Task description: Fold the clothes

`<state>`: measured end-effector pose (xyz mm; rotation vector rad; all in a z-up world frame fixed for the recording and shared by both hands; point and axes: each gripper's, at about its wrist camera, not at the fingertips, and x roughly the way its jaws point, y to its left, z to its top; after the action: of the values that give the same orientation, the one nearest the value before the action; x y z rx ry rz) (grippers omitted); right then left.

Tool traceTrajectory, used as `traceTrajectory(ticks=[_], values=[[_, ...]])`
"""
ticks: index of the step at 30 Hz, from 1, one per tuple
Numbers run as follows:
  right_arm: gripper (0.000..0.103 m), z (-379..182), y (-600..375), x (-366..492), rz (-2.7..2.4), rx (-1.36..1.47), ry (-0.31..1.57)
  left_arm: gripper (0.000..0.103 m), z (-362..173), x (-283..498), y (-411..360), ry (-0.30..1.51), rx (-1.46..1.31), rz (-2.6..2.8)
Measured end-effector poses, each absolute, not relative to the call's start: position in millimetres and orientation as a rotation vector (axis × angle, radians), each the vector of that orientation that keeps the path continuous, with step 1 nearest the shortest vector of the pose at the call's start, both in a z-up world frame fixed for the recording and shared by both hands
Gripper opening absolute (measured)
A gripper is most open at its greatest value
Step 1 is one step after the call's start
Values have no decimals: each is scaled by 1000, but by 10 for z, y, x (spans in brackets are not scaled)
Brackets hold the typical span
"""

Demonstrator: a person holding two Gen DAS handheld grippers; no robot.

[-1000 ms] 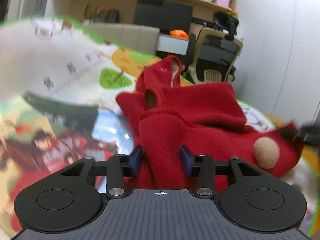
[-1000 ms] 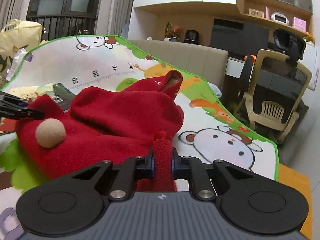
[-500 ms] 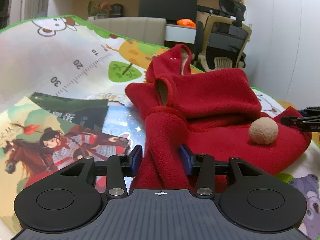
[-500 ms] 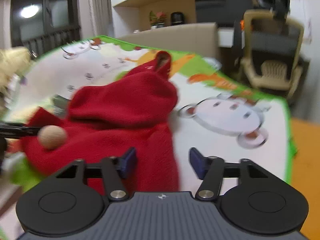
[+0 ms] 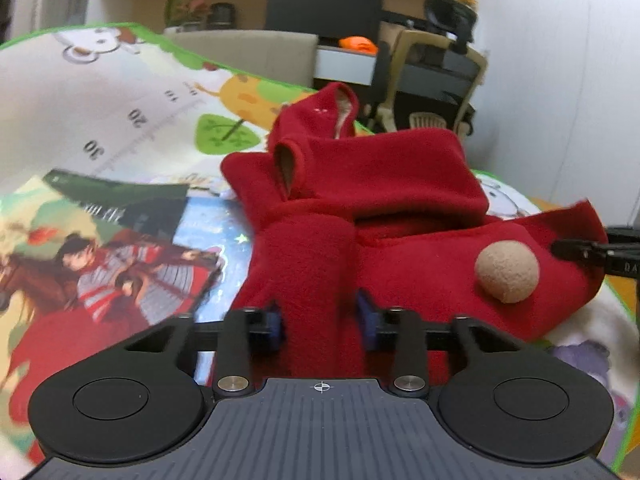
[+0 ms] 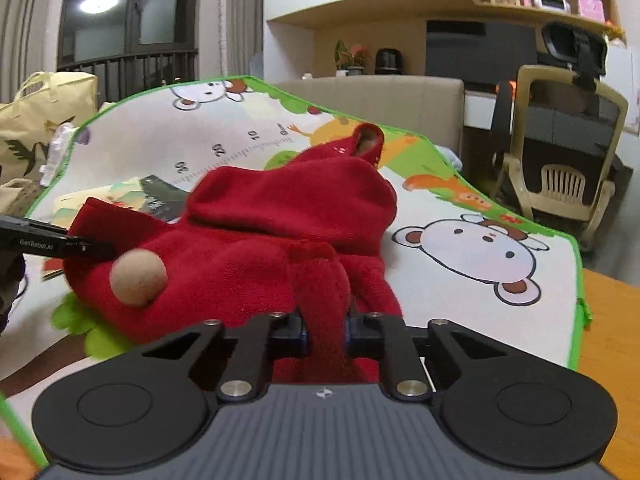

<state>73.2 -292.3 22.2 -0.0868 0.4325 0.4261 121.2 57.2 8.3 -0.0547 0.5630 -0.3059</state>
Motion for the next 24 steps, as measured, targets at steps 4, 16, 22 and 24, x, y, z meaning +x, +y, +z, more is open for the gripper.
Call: traceTrajectory(ticks=[4, 16, 22, 24], values=[[12, 329, -2968, 257, 448, -103, 419, 18, 165, 858, 659, 558, -101, -307], [11, 652, -3129, -268, 431, -145, 381, 15, 352, -422, 848, 525, -203, -396], [11, 906, -2960, 523, 398, -221, 291, 15, 721, 22, 764, 427, -60, -377], [11, 901, -2904, 887, 386, -225, 301, 15, 837, 259, 740, 398, -19, -363]])
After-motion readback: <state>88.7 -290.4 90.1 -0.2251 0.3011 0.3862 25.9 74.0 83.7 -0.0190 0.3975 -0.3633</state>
